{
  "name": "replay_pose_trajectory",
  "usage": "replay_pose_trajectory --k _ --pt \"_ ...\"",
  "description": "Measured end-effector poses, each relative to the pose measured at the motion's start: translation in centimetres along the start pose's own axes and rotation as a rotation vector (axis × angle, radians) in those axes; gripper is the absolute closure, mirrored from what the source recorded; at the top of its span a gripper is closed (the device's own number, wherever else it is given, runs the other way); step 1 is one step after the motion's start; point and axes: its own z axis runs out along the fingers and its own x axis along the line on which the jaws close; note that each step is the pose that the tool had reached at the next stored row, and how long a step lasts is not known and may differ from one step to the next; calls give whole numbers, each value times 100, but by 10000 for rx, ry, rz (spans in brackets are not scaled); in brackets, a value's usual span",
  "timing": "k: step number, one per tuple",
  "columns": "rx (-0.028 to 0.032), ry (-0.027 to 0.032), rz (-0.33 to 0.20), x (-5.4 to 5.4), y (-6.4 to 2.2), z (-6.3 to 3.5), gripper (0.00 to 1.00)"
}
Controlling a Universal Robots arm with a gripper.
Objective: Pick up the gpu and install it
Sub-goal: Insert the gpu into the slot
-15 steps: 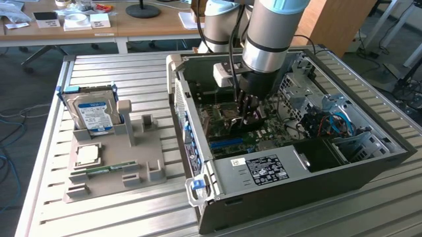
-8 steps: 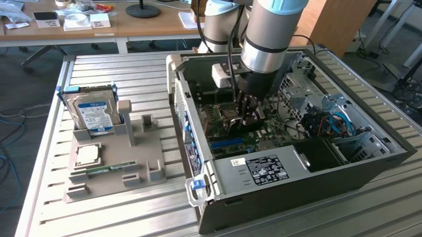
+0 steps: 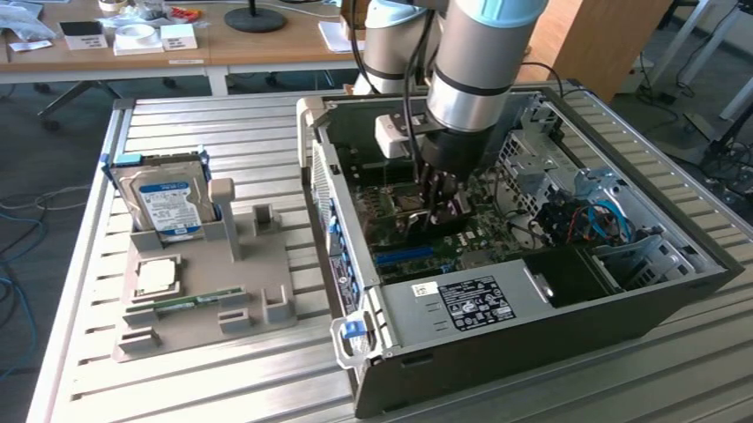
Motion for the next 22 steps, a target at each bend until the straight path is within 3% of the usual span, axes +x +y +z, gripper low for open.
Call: replay_pose_trajectory --k 22 --pt "0 3 0 -15 53 12 73"
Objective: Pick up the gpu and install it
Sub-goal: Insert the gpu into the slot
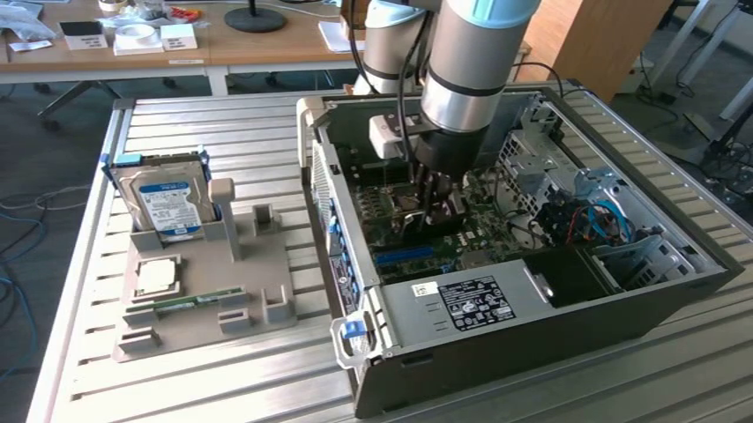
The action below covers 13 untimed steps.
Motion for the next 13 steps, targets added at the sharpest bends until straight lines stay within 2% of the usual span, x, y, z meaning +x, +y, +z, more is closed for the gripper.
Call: replay_pose_trajectory --k 13 --pt "1 0 0 1 34 56 73"
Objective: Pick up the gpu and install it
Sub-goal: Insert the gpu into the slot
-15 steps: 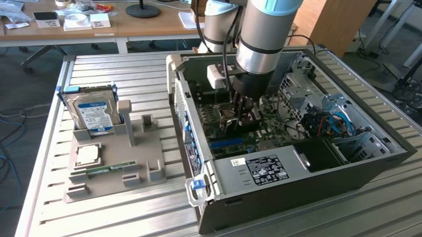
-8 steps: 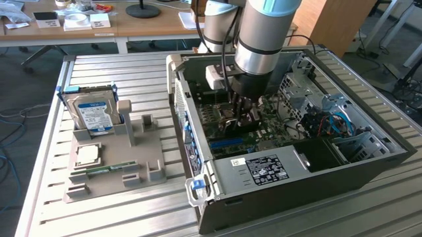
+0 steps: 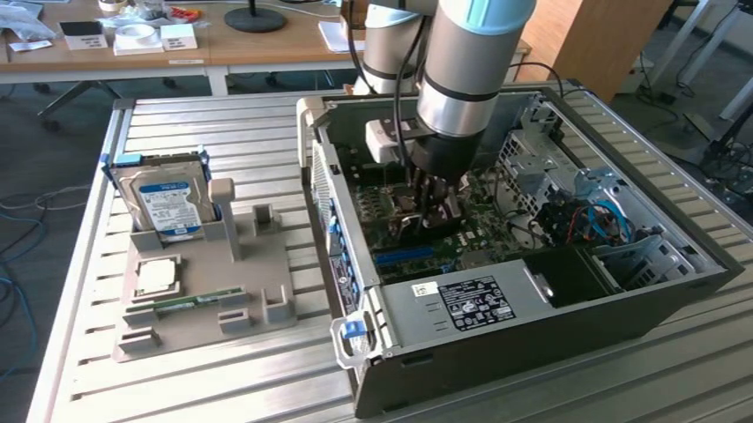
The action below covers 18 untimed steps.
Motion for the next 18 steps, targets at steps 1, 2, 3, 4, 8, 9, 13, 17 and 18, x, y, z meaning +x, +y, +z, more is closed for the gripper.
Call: replay_pose_trajectory --k 1,2,3,4,8,9,13,17,18 --pt "-1 3 0 0 0 2 73" --pt "-3 4 0 1 0 1 73" --pt "-3 5 1 1 1 3 73" --pt "-1 2 1 0 4 7 73" --pt "-3 13 0 2 7 31 73" --pt "-2 12 1 2 8 31 73" --pt "-1 10 1 2 7 33 73" --pt "-2 11 -1 3 9 45 73" --pt "-2 11 -1 3 9 47 73"
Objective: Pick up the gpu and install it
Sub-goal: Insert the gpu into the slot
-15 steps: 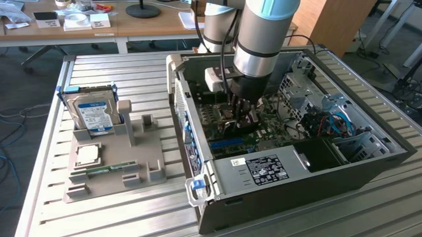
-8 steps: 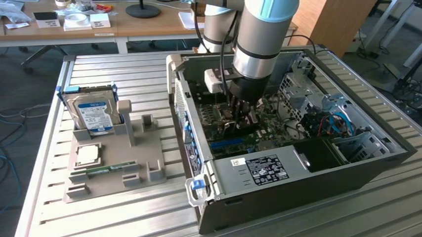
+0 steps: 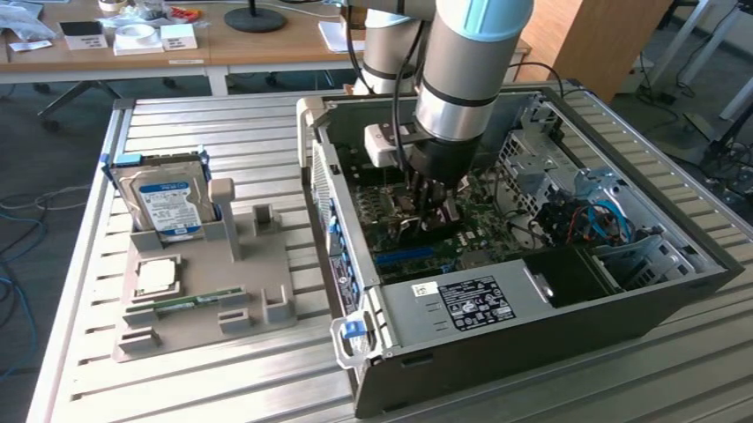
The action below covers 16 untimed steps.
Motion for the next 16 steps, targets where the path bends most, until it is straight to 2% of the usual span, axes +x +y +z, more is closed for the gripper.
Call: replay_pose_trajectory --k 16 --pt "1 5 19 6 6 45 73"
